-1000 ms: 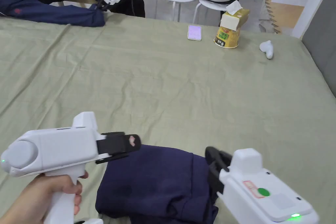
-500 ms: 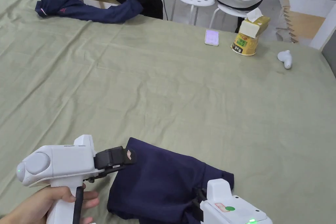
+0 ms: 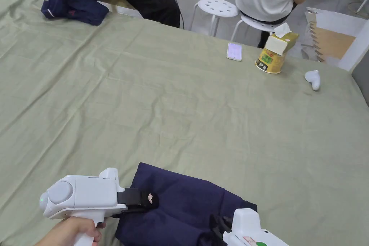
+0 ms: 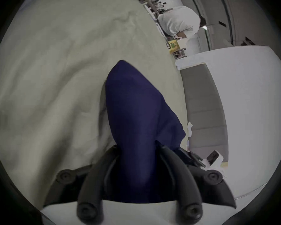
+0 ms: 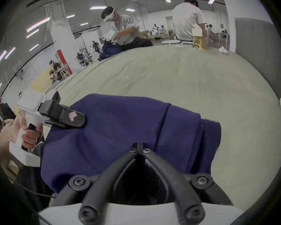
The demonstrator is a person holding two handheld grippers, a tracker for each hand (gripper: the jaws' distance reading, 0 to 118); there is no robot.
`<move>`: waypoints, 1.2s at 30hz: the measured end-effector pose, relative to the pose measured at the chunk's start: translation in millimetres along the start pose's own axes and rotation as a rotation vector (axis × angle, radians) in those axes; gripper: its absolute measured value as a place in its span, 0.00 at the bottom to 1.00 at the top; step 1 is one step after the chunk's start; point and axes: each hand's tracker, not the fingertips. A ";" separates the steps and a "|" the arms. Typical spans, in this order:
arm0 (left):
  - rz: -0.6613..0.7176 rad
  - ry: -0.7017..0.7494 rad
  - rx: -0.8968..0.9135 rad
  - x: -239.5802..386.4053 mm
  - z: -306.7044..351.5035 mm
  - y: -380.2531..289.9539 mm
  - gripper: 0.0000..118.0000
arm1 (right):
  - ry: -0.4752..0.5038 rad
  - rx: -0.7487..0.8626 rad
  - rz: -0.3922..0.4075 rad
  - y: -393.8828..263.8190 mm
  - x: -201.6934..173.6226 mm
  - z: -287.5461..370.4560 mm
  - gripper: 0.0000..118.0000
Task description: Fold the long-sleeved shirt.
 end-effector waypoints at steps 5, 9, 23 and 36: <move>-0.021 -0.006 0.050 -6.4 38.7 10.8 0.22 | 0.061 0.156 0.115 38.5 -47.0 16.4 0.00; -0.026 0.071 0.143 -31.3 101.4 30.0 0.22 | 0.157 0.253 0.219 76.3 -110.1 8.2 0.00; 0.167 0.402 0.392 -136.5 328.3 112.5 0.22 | 0.404 0.149 0.449 125.6 -321.4 -134.3 0.00; -0.007 0.420 0.506 -92.5 330.0 86.5 0.92 | 0.477 0.111 0.389 135.6 -311.5 -138.1 0.00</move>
